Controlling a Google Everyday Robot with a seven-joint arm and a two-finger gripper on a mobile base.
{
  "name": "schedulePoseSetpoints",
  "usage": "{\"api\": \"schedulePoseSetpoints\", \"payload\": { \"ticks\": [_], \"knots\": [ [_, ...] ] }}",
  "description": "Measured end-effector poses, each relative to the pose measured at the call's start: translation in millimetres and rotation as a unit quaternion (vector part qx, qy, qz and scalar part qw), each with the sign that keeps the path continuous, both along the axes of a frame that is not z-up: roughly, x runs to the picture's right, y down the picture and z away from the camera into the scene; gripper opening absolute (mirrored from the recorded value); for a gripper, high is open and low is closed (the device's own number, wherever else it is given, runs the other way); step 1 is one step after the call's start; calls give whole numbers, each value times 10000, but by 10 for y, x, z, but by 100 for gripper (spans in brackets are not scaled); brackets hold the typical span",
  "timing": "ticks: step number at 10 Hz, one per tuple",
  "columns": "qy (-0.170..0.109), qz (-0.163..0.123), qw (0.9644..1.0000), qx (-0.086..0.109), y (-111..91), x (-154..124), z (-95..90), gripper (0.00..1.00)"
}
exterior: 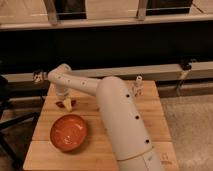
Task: Place the pepper in the ceramic bowl
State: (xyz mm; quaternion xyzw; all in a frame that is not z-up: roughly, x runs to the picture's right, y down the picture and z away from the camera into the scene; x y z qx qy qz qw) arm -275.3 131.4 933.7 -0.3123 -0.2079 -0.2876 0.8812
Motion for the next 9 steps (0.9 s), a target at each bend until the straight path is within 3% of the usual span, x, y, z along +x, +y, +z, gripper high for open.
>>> {"api": "schedulePoseSetpoints", "payload": {
  "ticks": [9],
  "knots": [
    [-57, -12, 10000, -40, 5, -29, 36, 80]
  ]
}}
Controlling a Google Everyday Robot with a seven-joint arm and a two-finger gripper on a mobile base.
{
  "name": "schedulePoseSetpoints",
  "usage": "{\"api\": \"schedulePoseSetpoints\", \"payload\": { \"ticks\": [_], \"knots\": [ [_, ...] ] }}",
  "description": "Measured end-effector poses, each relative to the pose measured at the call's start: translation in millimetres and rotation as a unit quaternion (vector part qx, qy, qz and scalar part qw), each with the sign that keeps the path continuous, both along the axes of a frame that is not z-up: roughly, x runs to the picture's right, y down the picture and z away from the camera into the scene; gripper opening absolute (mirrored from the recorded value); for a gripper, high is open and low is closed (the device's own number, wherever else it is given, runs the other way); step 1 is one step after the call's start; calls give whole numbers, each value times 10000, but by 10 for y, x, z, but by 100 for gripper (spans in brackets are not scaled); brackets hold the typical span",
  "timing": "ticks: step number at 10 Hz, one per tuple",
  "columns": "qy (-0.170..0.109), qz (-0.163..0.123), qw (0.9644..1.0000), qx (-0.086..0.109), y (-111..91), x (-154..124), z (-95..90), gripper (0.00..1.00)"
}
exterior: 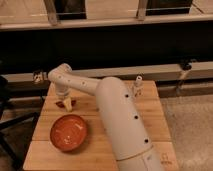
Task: Place the pepper in the ceramic bowl
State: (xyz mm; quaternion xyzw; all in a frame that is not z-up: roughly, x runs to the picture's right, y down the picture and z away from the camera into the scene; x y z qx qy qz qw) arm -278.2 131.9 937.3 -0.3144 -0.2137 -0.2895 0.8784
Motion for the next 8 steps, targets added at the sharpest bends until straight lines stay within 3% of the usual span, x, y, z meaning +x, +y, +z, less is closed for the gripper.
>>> {"api": "schedulePoseSetpoints", "payload": {
  "ticks": [8],
  "knots": [
    [-19, -27, 10000, -34, -9, 12, -15, 80]
  ]
}}
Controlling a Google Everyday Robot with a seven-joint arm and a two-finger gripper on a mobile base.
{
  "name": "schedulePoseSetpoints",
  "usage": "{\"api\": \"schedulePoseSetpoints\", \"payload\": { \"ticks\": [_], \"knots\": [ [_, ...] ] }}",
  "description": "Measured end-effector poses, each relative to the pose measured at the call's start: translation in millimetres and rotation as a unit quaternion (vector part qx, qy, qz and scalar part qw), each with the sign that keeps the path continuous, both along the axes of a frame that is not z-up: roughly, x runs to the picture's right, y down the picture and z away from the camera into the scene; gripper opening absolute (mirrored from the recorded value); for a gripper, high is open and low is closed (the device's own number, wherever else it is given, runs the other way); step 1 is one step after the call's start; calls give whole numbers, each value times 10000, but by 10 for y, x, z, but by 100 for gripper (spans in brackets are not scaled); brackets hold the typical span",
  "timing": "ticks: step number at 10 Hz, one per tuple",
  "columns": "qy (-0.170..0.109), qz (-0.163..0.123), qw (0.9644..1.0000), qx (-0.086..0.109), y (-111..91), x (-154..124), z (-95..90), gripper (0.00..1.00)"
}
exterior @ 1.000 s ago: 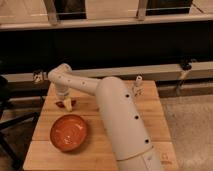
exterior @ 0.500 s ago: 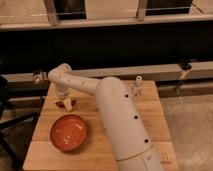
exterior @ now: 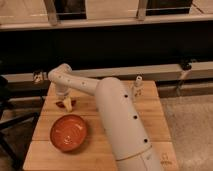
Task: Place the pepper in the ceramic bowl
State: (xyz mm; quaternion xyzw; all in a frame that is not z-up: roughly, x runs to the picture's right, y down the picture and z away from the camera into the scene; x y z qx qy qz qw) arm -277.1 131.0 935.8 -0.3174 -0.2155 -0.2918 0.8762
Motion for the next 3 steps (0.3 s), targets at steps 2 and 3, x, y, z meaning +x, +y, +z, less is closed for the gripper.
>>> {"api": "schedulePoseSetpoints", "payload": {
  "ticks": [2, 3],
  "knots": [
    [3, -6, 10000, -3, -6, 7, -10, 80],
    [2, -7, 10000, 1, -11, 8, -11, 80]
  ]
}}
